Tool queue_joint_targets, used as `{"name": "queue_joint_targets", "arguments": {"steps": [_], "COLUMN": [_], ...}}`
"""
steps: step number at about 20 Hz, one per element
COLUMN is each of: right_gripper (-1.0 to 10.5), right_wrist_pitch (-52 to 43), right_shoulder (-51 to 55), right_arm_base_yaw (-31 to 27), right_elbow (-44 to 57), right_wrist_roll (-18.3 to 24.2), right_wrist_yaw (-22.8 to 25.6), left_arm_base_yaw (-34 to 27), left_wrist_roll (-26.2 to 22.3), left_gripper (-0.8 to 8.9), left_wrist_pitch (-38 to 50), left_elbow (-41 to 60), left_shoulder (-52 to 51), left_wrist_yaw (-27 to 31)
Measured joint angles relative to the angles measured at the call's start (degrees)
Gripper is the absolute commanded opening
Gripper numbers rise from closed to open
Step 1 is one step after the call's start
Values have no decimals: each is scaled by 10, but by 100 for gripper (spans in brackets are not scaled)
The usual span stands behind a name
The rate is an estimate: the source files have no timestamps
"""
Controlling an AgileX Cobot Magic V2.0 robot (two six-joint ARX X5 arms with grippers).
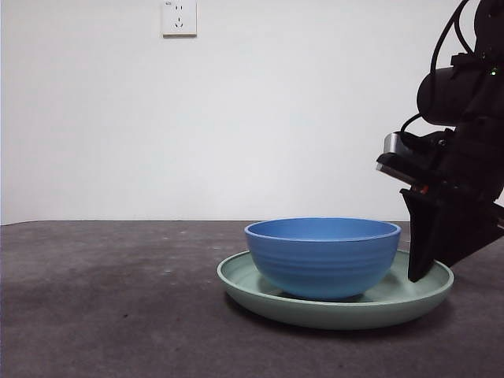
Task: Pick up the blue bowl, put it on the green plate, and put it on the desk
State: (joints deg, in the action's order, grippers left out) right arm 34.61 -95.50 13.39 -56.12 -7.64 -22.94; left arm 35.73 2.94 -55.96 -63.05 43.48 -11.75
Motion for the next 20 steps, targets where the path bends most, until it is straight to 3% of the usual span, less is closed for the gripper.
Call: {"name": "queue_joint_targets", "arguments": {"steps": [6, 10, 12, 20], "right_gripper": [16, 16, 16, 16], "right_wrist_pitch": [54, 60, 53, -38], "right_shoulder": [0, 0, 0, 0], "right_arm_base_yaw": [0, 1, 7, 99], "right_elbow": [-51, -72, -74, -74], "right_wrist_roll": [-1, -6, -19, -101], "right_wrist_yaw": [-14, -76, -98, -99], "left_arm_base_yaw": [0, 0, 0, 0], "left_wrist_roll": [2, 2, 2, 2], "left_gripper": [625, 625, 625, 625], "left_wrist_pitch": [0, 0, 0, 0], "left_elbow": [0, 0, 0, 0], "left_shoulder": [0, 0, 0, 0], "left_wrist_yaw": [0, 0, 0, 0]}}
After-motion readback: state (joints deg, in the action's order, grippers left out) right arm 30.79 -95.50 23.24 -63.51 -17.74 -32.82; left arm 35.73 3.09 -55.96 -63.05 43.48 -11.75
